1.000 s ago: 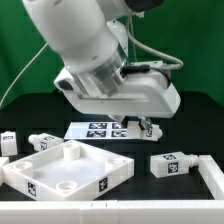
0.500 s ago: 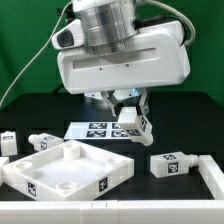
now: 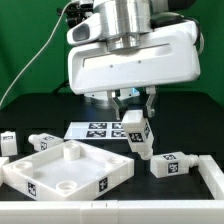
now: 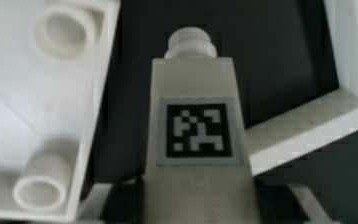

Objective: Assemble one leg

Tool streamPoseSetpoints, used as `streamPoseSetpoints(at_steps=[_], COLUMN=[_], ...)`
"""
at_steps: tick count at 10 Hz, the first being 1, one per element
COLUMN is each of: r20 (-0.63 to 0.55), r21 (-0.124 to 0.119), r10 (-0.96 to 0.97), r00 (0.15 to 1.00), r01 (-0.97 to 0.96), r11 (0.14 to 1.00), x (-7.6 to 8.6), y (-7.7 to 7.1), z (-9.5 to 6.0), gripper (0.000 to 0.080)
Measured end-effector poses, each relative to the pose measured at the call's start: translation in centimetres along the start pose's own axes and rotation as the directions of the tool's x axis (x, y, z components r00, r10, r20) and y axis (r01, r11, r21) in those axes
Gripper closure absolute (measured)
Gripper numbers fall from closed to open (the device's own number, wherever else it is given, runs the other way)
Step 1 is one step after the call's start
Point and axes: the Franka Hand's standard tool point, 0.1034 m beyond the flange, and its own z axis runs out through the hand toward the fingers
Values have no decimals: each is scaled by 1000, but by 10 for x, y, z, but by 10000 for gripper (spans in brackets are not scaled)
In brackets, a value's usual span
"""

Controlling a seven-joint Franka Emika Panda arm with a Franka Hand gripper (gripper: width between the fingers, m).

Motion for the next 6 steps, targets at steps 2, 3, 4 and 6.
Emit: streamPoseSetpoints(at_steps=[2,3,4,6], r20=[-20,-33,-48,-101], r21=[-16,-22,-21,-24], r10=[-96,-142,-134,-137], r00=[995,989,990,985], r01=[95,142,133,136], r11=[995,990,991,990], x=[15,20,19,24], y=[18,23,21,21], z=[-7,-9,-8,-8], gripper=[517,517,517,517])
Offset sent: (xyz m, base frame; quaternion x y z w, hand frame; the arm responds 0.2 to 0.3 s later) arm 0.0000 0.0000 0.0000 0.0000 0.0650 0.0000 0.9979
